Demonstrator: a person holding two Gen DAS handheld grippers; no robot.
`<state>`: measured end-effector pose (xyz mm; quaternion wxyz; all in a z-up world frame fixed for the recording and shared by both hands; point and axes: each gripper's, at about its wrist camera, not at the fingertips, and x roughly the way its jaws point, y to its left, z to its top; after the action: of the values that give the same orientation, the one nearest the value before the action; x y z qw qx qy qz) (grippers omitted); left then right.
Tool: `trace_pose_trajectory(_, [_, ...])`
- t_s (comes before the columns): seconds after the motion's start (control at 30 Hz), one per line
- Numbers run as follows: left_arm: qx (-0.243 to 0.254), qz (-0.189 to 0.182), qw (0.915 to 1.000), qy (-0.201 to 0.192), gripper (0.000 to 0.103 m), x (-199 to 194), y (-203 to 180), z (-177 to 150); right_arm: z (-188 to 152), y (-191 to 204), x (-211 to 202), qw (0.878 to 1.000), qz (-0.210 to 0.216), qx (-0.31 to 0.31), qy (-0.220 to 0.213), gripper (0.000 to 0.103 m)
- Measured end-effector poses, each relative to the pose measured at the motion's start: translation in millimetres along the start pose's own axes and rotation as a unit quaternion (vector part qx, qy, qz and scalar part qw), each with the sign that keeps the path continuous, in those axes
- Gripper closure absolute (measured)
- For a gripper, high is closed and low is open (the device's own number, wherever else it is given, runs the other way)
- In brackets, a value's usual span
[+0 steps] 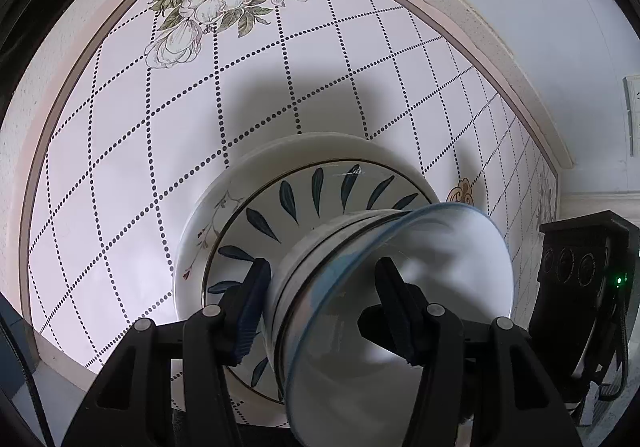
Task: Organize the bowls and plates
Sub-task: 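Carry the three-bowl stack with both grippers over the plate stack, then lower the bowl stack onto the top plate and open both grippers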
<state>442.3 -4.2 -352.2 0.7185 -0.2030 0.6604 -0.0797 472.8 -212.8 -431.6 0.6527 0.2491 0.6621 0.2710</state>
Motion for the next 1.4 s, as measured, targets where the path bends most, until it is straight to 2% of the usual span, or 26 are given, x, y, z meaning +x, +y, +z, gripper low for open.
trace_pose_trajectory(0.27, [0.002,0.003,1.0,-0.002,0.051,1.3,-0.2,0.7,2.2,1.8,2.9,1.0,-0.009,-0.004,0.006,0.039])
trace_pose_trajectory(0.47, [0.019,0.036,0.9989,-0.023,0.051,-13.6,-1.6,-6.4,0.8,0.5,1.3,1.0,-0.012,0.005,0.013,0.039])
trace_pose_trajectory(0.67, [0.048,0.086,0.993,-0.066,0.051,-37.9,-7.6,-18.1,-7.0,11.7,-21.6,0.999,-0.04,-0.009,-0.018,0.039])
trace_pose_trajectory(0.83, [0.085,0.105,0.986,-0.098,0.051,-56.8,-11.3,-31.2,-19.7,30.0,-49.8,0.995,-0.075,-0.03,-0.057,0.036])
trace_pose_trajectory(0.87, [0.093,0.106,0.9846,-0.103,0.05,-60.5,-11.3,-34.1,-25.4,37.1,-57.5,0.993,-0.089,-0.035,-0.071,0.035])
trace_pose_trajectory(0.9, [0.1,0.108,0.9832,-0.108,0.045,-63.1,-12.4,-35.8,-30.1,42.6,-63.5,0.991,-0.103,-0.039,-0.082,0.028])
trace_pose_trajectory(0.97, [0.118,0.113,0.9791,-0.121,0.032,-70.4,-12.5,-41.2,-39.3,52.0,-73.1,0.986,-0.125,-0.045,-0.101,0.018])
trace_pose_trajectory(1.0, [0.127,0.114,0.9772,-0.127,0.021,-74.1,-12.0,-44.2,-45.4,58.4,-79.6,0.982,-0.14,-0.047,-0.117,0.011])
trace_pose_trajectory(1.03, [0.136,0.116,0.9751,-0.132,0.013,-77.8,-10.4,-47.1,-51.9,65.3,-85.5,0.977,-0.158,-0.05,-0.134,0.009])
trace_pose_trajectory(1.2, [0.164,0.11,0.9678,-0.157,0.007,-100.7,3.5,-59.9,-84.7,95.5,-100.2,0.953,-0.229,-0.041,-0.195,0.007])
trace_pose_trajectory(1.37, [0.19,0.097,0.9589,-0.187,0.007,-134.4,15.2,-80.5,-127.9,132.1,-112.6,0.915,-0.303,-0.041,-0.264,0.004])
trace_pose_trajectory(1.4, [0.198,0.094,0.956,-0.195,0.007,-142.8,16.2,-86.9,-135.4,138.3,-115.4,0.91,-0.306,-0.04,-0.275,0.003])
